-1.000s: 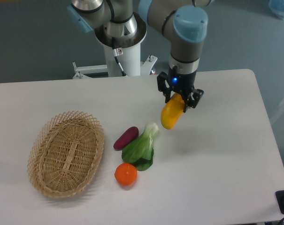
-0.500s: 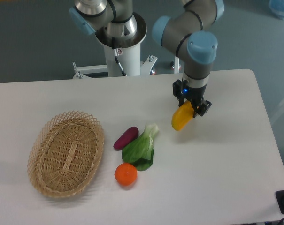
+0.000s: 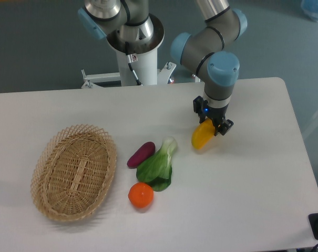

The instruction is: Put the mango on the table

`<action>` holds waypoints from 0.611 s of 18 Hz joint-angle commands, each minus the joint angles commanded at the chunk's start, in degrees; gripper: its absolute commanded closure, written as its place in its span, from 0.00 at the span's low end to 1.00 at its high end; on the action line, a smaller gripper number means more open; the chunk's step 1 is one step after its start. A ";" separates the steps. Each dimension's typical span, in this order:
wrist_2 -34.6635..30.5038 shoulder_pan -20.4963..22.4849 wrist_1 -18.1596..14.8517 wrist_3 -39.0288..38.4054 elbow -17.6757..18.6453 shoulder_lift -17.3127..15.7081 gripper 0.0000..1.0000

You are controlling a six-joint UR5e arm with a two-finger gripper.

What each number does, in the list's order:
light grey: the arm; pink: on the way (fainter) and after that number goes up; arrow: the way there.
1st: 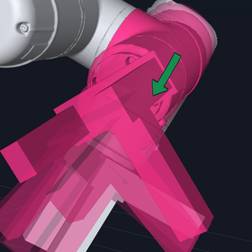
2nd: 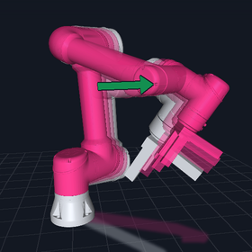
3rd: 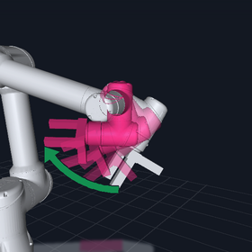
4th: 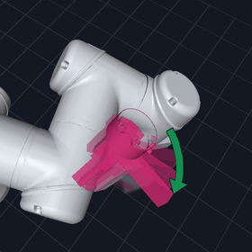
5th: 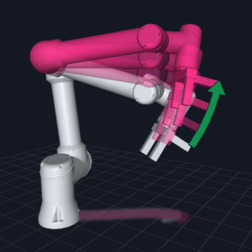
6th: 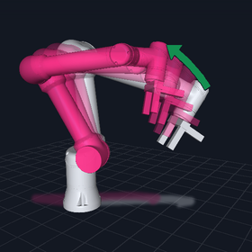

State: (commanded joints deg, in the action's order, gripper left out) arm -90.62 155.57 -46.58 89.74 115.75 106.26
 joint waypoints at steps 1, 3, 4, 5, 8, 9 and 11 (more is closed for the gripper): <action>0.00 -0.09 0.00 -0.09 0.09 0.00 0.38; 0.00 0.00 0.00 0.00 0.00 0.00 0.31; 0.00 0.00 0.09 0.00 0.00 0.00 0.30; 0.09 -0.09 0.09 0.00 -0.09 0.00 0.23; 0.09 -0.09 0.09 -0.09 -0.79 0.00 0.09; 0.09 -0.09 0.09 0.00 -0.79 -0.09 0.05; 0.44 -0.17 0.00 -0.17 -1.05 -0.61 0.00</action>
State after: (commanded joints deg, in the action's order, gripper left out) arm -90.18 155.39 -46.58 89.56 114.70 105.65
